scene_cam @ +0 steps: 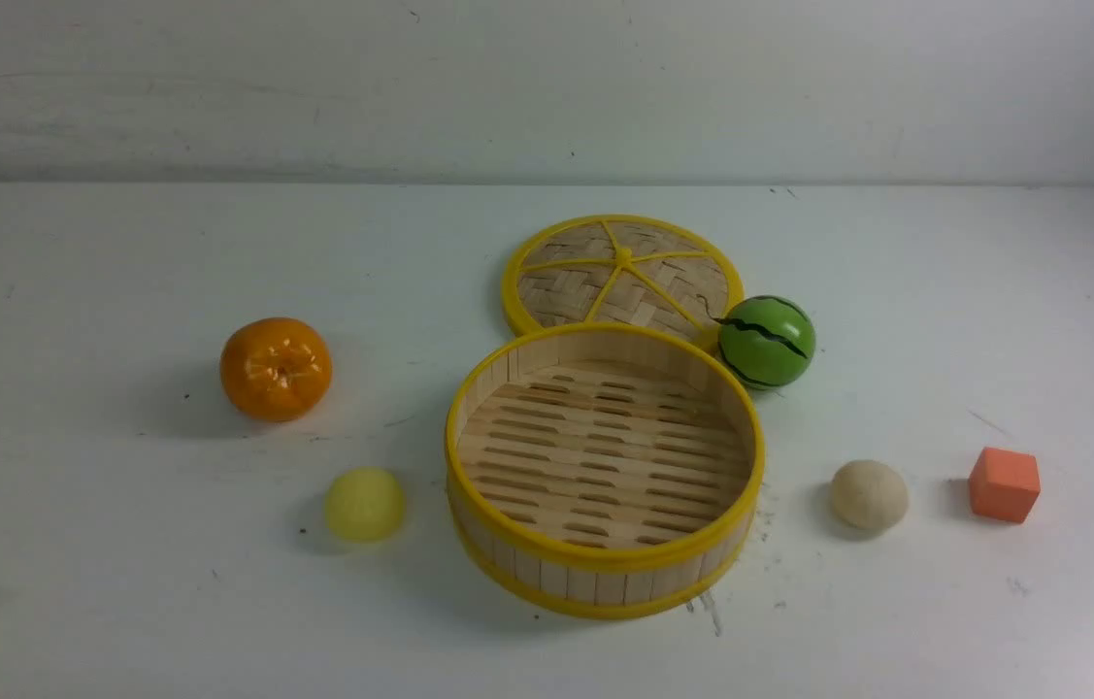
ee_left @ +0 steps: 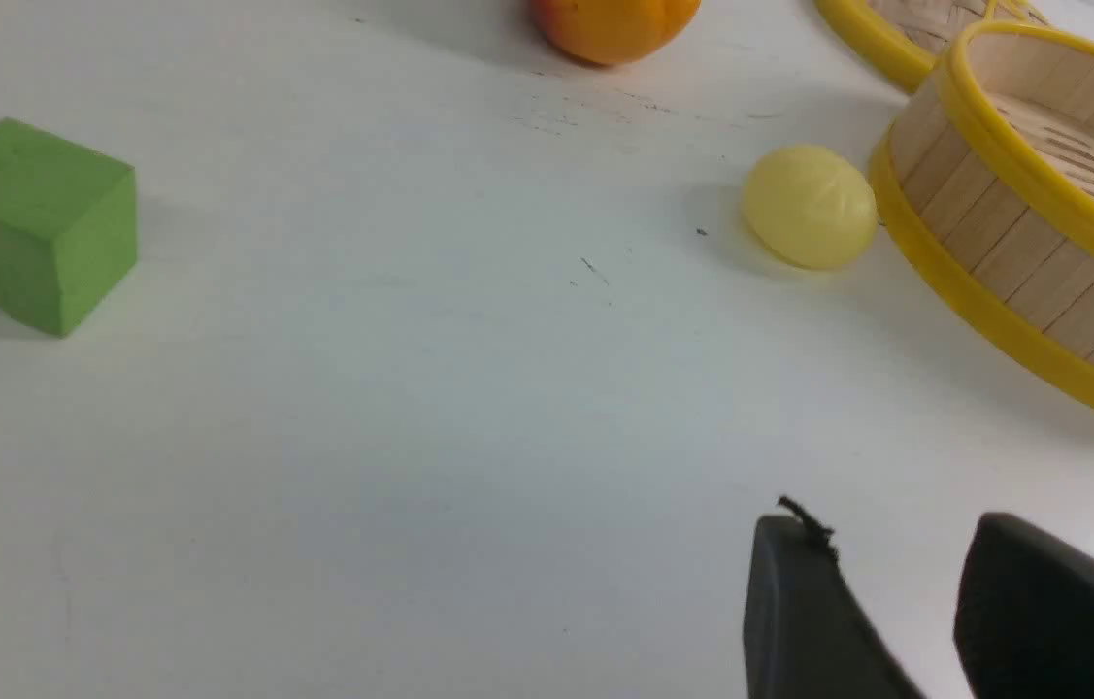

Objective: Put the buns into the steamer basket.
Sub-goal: Use the left arm to grab a steamed stuffed bun, then use the left arm to put the steamed stuffed bun into the steamer, then use the right arm to grab a steamed stuffed bun

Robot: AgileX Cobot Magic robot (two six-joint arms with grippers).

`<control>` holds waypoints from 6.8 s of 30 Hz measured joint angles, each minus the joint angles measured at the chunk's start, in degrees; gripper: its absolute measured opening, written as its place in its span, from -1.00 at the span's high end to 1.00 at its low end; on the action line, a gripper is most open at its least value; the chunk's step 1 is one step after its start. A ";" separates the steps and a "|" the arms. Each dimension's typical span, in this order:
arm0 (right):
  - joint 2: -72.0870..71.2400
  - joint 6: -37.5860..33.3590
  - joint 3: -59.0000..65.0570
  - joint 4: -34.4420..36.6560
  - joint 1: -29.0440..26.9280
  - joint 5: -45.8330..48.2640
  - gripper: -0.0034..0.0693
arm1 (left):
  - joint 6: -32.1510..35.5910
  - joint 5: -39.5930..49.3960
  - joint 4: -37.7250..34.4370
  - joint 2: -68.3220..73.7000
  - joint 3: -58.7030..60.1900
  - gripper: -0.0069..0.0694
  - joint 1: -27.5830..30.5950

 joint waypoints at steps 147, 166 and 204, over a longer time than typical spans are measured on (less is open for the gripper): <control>0.00 0.07 0.00 0.00 0.00 0.00 0.24 | 13.31 19.34 2.23 112.39 -79.95 0.39 -9.18; 0.00 0.07 0.00 0.00 0.00 0.00 0.24 | 11.63 29.69 1.76 107.29 -96.80 0.85 -20.33; 0.00 0.07 0.00 0.00 0.00 0.00 0.24 | 7.17 26.63 -3.01 77.17 -82.80 0.85 -20.52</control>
